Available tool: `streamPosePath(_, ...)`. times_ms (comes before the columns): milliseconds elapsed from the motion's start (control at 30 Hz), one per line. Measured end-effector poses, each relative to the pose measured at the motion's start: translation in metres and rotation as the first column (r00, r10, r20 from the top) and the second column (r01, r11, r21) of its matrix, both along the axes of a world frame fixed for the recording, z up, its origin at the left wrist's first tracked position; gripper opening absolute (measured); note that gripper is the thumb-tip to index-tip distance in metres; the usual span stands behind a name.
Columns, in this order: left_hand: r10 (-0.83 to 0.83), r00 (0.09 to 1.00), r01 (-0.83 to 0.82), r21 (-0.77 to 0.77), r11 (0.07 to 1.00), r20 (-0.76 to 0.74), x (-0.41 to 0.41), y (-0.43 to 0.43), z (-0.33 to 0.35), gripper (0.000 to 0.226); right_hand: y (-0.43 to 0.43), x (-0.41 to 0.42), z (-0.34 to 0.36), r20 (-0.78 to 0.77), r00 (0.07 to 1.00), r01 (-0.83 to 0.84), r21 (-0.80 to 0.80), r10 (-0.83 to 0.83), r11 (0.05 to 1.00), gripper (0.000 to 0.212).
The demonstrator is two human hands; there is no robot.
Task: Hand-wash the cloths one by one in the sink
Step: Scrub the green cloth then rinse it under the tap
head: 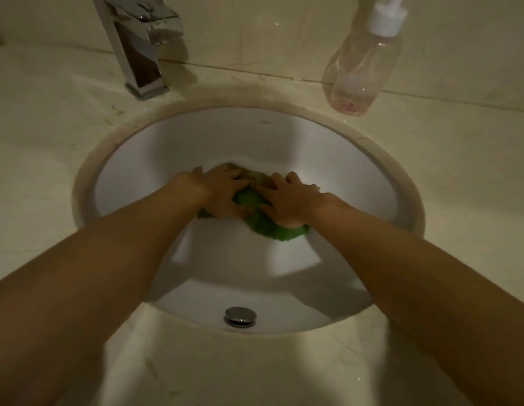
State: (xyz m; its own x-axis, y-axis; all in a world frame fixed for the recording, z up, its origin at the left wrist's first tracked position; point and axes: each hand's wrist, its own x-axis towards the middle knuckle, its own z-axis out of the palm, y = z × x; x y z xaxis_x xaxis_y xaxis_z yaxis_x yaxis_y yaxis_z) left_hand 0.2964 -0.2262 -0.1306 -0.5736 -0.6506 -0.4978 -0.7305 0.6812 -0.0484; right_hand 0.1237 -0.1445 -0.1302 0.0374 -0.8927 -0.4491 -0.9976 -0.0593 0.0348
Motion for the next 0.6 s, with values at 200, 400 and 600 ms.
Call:
streamPosePath(200,0.012,1.000,-0.012,0.025,1.000,0.013,0.002,-0.002,-0.004,0.083,-0.004,0.005,-0.007,-0.084,0.996,0.038,-0.004,-0.038,0.999,0.063)
streamPosePath(400,0.027,1.000,-0.027,0.037,0.999,-0.014,0.002,-0.003,-0.007,0.082,-0.010,0.006,-0.009,-0.061,0.996,0.073,0.011,-0.073,0.997,0.065)
streamPosePath(600,0.079,0.993,-0.072,0.079,0.994,-0.084,0.001,-0.005,-0.010,0.082,-0.013,0.007,-0.010,-0.039,0.996,0.087,0.020,-0.086,0.996,0.064)
